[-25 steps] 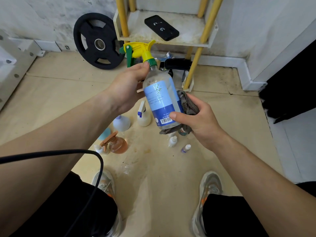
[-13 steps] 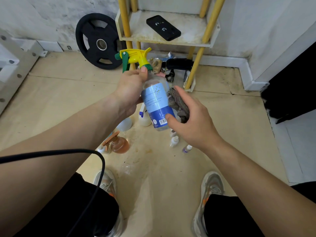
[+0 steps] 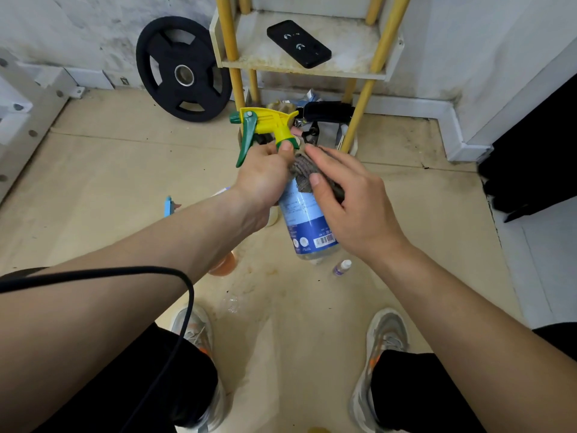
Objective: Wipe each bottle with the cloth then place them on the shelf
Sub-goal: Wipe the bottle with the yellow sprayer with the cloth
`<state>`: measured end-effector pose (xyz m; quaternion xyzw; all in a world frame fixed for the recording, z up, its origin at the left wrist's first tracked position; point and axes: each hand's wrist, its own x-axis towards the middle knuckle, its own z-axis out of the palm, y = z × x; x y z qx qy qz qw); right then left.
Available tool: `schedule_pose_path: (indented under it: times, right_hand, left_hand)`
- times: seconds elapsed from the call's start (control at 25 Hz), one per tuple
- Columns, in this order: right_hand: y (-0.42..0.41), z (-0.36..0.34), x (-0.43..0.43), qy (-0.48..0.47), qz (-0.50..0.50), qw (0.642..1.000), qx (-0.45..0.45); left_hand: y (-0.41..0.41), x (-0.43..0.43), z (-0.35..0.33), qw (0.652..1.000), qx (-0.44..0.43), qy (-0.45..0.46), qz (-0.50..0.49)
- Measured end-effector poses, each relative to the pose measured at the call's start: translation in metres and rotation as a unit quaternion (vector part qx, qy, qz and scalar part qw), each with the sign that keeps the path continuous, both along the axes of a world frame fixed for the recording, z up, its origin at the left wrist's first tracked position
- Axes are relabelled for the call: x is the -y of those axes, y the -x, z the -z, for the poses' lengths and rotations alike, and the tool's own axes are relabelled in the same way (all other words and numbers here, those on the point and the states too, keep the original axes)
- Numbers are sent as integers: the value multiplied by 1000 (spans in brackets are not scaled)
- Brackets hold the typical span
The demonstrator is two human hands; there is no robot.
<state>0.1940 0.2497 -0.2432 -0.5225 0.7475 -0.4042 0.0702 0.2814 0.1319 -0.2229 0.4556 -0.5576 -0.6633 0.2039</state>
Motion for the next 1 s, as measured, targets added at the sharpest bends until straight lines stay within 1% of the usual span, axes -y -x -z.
schedule_pose_path:
  times: [0.12,0.24,0.32,0.48,0.56,0.68,0.76,0.88,0.92,0.96,1.0]
  right_hand:
    - [-7,6,-9,-9,-31,999,-32]
    - [-17,18,-19,-18,-65,994,-89]
    - [-20,22,-20,-12,-67,990,-120]
    - [-15,13,-11,3,-33,994,-107]
    - [-12,7,-4,13,-15,997,-78]
    - [-8,3,-3,7,34,999,29]
    - [-7,4,-8,-20,63,993,100]
    - [-10,11,-18,-60,66,980,179]
    - [-11,12,-20,-70,60,975,200]
    - [-12,13,-21,-81,52,975,202]
    - [-12,13,-22,-92,45,978,184]
  left_hand:
    - [1,14,-3,998,21,-11,-59]
    - [-3,33,-6,993,54,6,-106]
    - [-3,34,-4,993,69,17,-99]
    - [0,10,5,997,59,18,-42]
    - [1,1,7,998,50,4,-30]
    - [0,6,3,998,47,0,-51]
    - [-1,16,1,996,49,-5,-79]
    - [-4,26,1,993,59,-7,-101]
    - [-4,26,1,993,59,-7,-105]
    - [-3,26,1,993,55,-10,-108]
    - [-2,24,1,992,50,-16,-111]
